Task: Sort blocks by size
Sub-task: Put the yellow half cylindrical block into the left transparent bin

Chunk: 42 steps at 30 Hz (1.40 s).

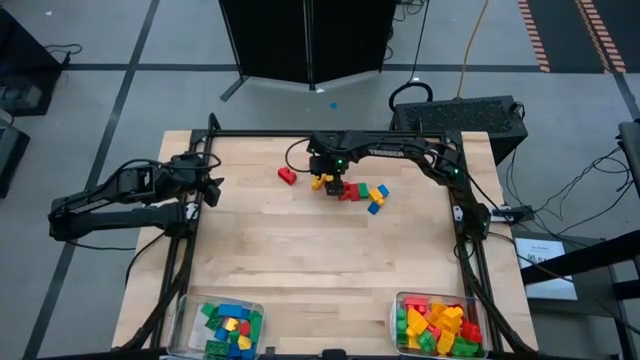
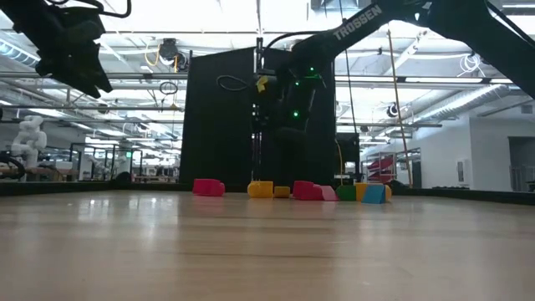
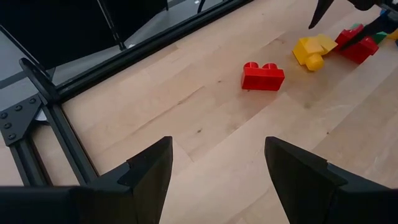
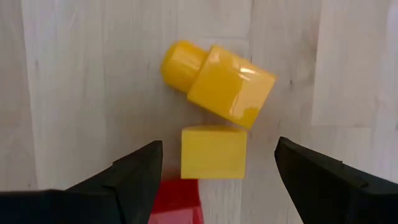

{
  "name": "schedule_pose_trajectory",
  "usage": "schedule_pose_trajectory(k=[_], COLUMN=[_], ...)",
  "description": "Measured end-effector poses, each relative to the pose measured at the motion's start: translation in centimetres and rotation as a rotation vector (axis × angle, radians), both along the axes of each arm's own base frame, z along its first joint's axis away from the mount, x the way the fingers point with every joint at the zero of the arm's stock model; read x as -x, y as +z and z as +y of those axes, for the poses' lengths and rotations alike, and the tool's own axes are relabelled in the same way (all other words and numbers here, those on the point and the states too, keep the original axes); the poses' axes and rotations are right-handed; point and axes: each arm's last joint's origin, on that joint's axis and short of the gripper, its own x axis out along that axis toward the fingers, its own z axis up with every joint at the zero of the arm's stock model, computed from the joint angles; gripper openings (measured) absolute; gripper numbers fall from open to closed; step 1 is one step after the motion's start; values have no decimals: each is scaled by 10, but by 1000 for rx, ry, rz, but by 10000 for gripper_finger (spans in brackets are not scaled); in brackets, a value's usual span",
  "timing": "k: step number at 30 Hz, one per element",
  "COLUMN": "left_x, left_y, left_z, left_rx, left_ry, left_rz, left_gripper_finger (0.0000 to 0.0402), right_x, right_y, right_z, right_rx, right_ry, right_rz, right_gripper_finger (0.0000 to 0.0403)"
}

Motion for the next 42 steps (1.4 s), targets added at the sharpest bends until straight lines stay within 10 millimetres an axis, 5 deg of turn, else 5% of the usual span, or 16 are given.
schedule_pose_trajectory(k=[27,42], left_x=[0,0], left_y=[0,0], left_z=[0,0], left_rx=[-2,-7], left_ry=[1,6], left_rz=[0,1], left_gripper_finger=[255,255], right_x=[5,4], right_y=[-13,-13], right_z=[-7,-7], right_rx=[8,9], right_ry=[-60,-45], right_rz=[76,70], right_gripper_finger=[294,157])
